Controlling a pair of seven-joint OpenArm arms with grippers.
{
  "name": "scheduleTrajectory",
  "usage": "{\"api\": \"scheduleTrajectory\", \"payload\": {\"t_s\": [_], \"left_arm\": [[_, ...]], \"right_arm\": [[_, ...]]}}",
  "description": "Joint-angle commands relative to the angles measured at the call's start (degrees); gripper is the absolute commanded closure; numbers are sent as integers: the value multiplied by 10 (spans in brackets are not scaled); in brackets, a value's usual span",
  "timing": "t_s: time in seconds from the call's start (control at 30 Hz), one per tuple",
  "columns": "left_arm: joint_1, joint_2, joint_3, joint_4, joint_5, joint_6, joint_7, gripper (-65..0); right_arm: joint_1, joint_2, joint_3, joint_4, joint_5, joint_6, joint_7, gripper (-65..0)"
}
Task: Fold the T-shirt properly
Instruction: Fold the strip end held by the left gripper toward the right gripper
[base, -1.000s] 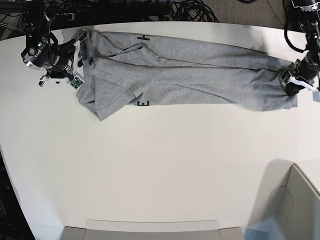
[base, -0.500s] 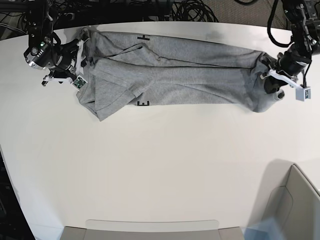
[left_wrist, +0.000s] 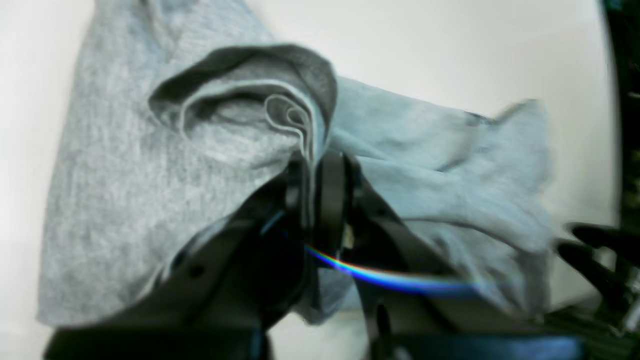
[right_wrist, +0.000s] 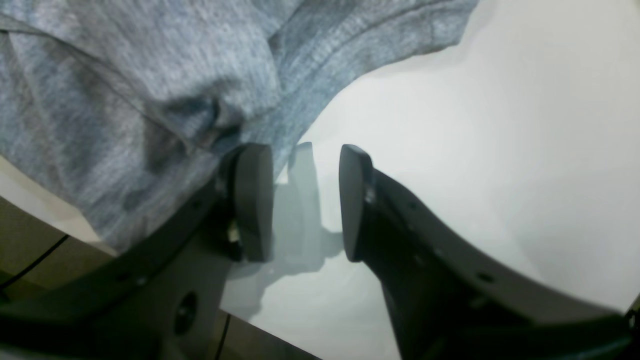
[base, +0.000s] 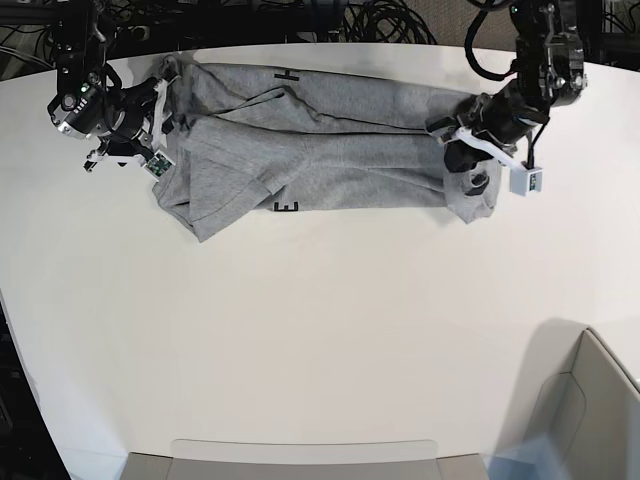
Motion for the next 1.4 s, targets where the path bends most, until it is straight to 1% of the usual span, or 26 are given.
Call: {"api": "scheduleTrajectory", "payload": {"t_s": [0.0,0.2,0.37,0.5,0.67,0.7,0.73,0.8,0.83,0.9,1.1,1.17,1.23,1.37], "left_arm": [[-1,1,13,13,2,-3,-5,0],[-12,22,80,15,44,-2,-6,0],[-13,44,94,15,54,-2,-9,0],[-25,54,102,14,81,-2,-9,0],[-26,54,152,14,134,-2,-9,0],[-27,54,162,14,137,-2,-9,-12],[-30,53,173,15,137,-2,-9,-64],[-34,52,190,15,137,-2,-9,-148],[-32,51,197,15,137,-2,-9,-180],[-31,52,201,15,136,-2,-9,-202],[-34,54,196,15,135,-2,-9,-201],[-34,54,195,19,135,-2,-10,-187],[-34,54,192,20,135,-2,-10,-148],[-29,61,148,20,135,-2,-23,-23]], "right_arm": [[4,7,2,10,2,8,5,-224],[4,7,2,10,2,8,5,-224],[3,7,2,10,2,8,5,-224],[2,7,2,10,2,8,5,-224],[2,7,2,9,2,8,5,-224],[3,7,2,9,2,8,5,-224],[3,7,2,9,2,8,5,-224],[4,7,2,9,2,8,5,-224],[4,7,2,9,2,8,5,-224],[4,7,2,9,2,8,5,-224],[2,7,2,9,2,8,5,-224],[2,7,2,9,2,8,5,-224],[2,7,2,9,2,8,5,-224],[2,7,3,9,2,8,5,-224]]}}
